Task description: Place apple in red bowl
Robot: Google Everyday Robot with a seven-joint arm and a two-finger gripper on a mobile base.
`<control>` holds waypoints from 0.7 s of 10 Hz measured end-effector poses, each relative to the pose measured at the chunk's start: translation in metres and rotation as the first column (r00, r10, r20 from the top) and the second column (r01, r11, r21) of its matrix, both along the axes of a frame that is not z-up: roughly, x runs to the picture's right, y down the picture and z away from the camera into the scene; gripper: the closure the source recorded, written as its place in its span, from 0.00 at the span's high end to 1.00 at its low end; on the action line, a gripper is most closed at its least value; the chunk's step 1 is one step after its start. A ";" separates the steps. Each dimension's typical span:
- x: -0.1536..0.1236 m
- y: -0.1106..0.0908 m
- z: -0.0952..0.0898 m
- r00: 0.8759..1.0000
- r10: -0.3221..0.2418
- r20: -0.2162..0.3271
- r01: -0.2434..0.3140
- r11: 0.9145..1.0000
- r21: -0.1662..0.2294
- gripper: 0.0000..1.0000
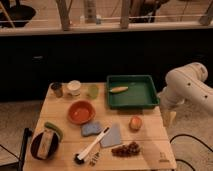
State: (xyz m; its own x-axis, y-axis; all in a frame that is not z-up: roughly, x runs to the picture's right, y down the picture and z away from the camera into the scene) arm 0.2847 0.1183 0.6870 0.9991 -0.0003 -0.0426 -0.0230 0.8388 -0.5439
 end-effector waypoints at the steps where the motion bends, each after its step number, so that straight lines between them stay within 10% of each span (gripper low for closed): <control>1: -0.010 0.007 0.007 0.999 -0.030 0.017 0.030 1.000 -0.004 0.80; 7: -0.033 0.026 0.029 0.987 -0.134 0.086 0.136 0.991 -0.017 0.80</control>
